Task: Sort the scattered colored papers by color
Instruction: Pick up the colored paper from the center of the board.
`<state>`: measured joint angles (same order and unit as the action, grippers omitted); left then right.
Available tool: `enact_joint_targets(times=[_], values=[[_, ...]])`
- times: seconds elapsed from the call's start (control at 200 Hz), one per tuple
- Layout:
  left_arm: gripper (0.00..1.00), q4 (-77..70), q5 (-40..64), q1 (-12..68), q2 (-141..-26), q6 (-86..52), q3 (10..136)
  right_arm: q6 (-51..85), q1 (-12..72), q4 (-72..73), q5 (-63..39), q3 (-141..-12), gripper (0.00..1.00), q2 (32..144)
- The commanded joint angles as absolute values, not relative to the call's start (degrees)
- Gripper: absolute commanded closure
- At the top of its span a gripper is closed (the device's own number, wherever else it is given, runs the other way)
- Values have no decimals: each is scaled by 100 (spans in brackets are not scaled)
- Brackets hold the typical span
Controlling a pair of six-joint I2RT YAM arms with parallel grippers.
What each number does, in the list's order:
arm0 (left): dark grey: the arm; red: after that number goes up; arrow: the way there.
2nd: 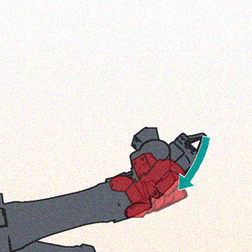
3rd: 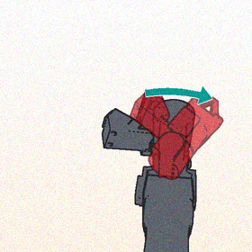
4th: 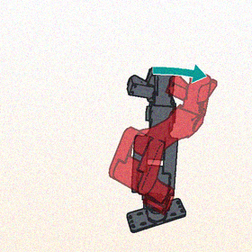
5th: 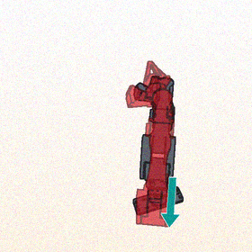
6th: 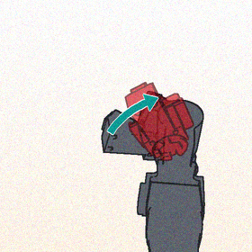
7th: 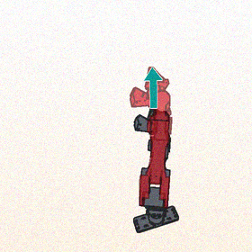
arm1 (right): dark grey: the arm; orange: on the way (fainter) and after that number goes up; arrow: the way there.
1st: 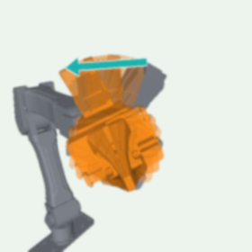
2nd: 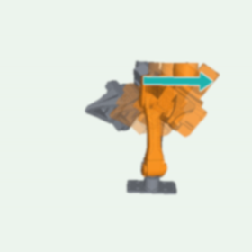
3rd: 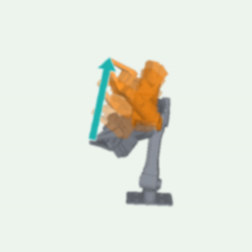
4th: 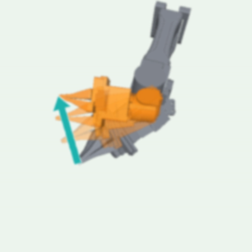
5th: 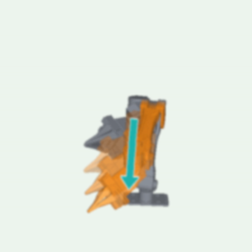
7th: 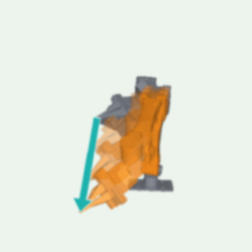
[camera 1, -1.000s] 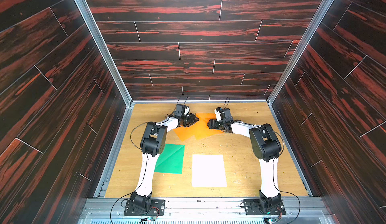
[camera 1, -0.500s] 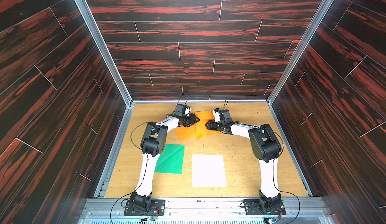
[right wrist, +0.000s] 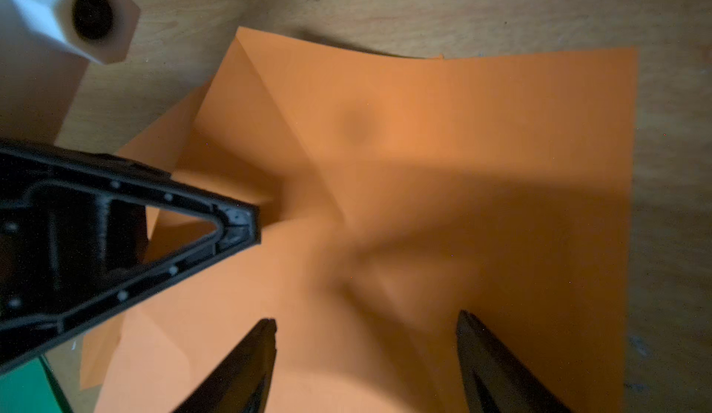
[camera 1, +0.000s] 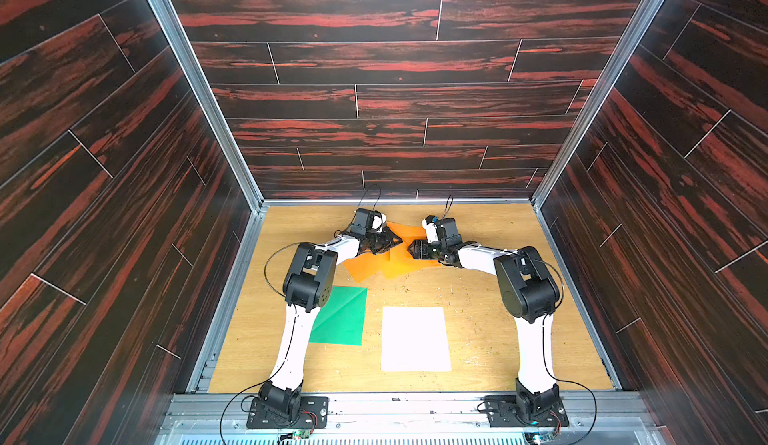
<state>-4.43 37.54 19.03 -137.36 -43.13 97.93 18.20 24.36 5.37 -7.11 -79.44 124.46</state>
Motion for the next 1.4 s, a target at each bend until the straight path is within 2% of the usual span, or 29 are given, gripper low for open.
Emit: enact_joint_targets(times=[0.0,0.17,0.326,0.536,0.706,1.132,1.393], values=[[87,-576,3746,1900,-13476,-4307,9736,1892,2536,-483,-908,-7741,22,12753],[100,-475,3648,1906,-13447,-4272,9758,1848,2547,-478,-872,-7743,20,12739],[100,-396,3632,1907,-13407,-4204,9809,1784,2567,-172,-434,-7558,18,12244],[100,-470,3611,1972,-13135,-4166,9747,1720,2599,1274,349,-6463,13,10286],[100,-475,3570,2138,-12853,-4157,9752,1702,2602,1212,558,-6202,11,9093],[100,-396,3060,3451,-12448,-4585,10216,1925,2646,435,366,-5704,10,6943],[100,-1524,2905,4214,-12462,-5413,10248,1950,2672,150,104,-5768,9,6162]])
